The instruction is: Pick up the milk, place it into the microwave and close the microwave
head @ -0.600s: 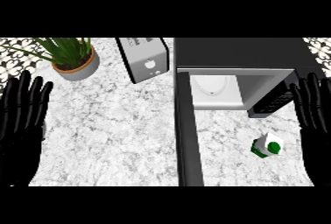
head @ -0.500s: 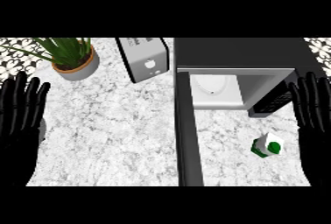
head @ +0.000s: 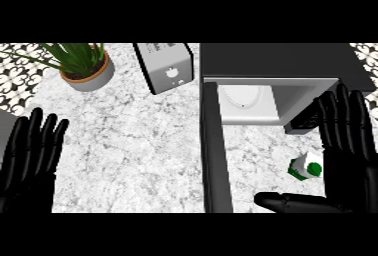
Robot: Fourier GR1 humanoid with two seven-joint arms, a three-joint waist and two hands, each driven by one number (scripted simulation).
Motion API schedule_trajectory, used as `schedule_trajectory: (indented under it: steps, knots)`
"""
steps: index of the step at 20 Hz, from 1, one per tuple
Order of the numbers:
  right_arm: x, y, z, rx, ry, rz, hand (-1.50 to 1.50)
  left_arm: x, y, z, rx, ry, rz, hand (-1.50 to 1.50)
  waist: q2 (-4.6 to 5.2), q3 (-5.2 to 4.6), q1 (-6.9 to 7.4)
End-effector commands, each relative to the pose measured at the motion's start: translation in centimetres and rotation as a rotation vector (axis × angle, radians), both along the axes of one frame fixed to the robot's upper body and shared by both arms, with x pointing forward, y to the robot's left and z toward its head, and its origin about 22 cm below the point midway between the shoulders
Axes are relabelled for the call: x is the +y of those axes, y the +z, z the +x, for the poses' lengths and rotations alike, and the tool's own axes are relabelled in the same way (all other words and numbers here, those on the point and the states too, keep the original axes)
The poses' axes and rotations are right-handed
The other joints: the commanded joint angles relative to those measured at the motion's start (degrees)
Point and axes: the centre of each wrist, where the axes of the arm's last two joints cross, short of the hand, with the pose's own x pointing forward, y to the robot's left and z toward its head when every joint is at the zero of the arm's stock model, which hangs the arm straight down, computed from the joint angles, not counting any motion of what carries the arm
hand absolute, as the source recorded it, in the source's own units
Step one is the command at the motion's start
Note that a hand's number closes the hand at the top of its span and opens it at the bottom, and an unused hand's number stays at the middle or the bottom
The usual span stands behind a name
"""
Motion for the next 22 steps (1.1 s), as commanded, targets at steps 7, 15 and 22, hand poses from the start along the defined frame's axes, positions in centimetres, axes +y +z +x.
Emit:
schedule_trajectory:
  steps: [7,15,22]
  knots:
    - [1.5,-1.3,-1.9,-0.002,-0.061,0.016,-1.50,-0.7,-0.8,-3.8,0.006,0.024,-0.050,-1.50,0.03,0.03,-0.19]
    - [0.8,-3.7,0.9,0.069,-0.205,-0.038,-1.50,1.7,-0.9,-5.3,0.034,0.003,-0.032,-1.50,0.10,0.02,0.02]
    - [-1.4,-5.4,0.1,0.107,-0.278,0.013,-1.50,2.8,-2.1,-8.0,0.028,0.004,-0.040,-1.50,0.00,0.02,0.16]
